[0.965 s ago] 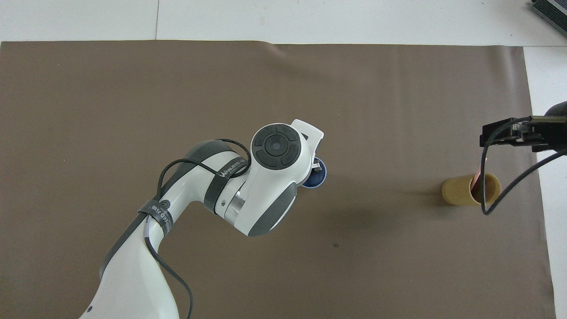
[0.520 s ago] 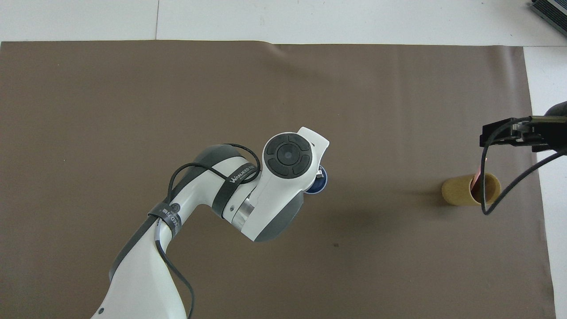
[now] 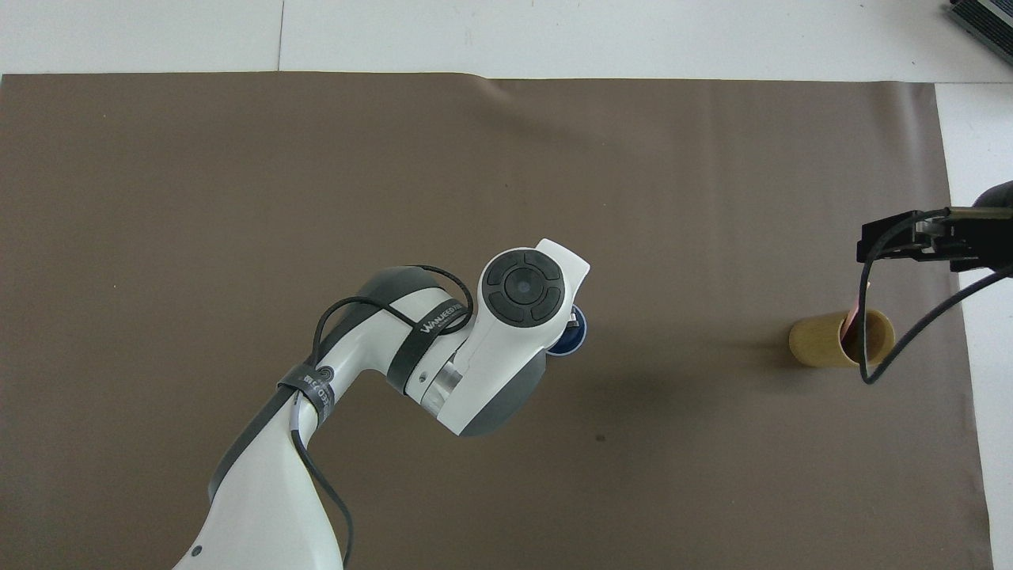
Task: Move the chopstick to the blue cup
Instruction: 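Carry the blue cup with the left gripper toward the table center, then release the blue cup with the left gripper while the right gripper reaches the stick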
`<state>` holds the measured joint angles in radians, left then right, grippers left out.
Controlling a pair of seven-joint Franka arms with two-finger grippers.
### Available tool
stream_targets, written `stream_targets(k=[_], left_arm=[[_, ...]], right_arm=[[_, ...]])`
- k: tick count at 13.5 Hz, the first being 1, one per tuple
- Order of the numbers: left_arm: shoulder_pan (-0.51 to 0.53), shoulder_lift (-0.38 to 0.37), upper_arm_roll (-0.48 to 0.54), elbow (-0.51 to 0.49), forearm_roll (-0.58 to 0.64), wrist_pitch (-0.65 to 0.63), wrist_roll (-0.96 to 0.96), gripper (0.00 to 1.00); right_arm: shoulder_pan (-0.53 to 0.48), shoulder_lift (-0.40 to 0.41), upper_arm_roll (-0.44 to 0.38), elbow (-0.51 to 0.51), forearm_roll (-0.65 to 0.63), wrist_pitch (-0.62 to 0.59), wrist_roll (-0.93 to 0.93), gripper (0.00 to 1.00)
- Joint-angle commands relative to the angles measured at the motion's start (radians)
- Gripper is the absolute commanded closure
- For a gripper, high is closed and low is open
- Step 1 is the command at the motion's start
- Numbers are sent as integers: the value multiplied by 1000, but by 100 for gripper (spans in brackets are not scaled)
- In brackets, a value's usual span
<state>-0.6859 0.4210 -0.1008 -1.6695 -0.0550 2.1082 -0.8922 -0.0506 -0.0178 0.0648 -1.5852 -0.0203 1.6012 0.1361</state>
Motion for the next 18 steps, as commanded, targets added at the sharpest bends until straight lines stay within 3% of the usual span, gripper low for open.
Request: stream_targets(k=[1,7,13,18], left_arm=[[-6,-30,20,-13,21,-3,-13,0],[48,-178,27,-7,20,-128,-8,0],[238,-274,27,-19,20,-250,145,0],[391,-295,27,-42,20,-298,335,0]], right_arm=[[-11,-10,3,-18,22,20,-21,0],[-15,-8,3,-16,22,17,-21,0],[-29,-10,1,-47,20,28,-92,0],[-34,24,1,-149,19,206,-165,0]])
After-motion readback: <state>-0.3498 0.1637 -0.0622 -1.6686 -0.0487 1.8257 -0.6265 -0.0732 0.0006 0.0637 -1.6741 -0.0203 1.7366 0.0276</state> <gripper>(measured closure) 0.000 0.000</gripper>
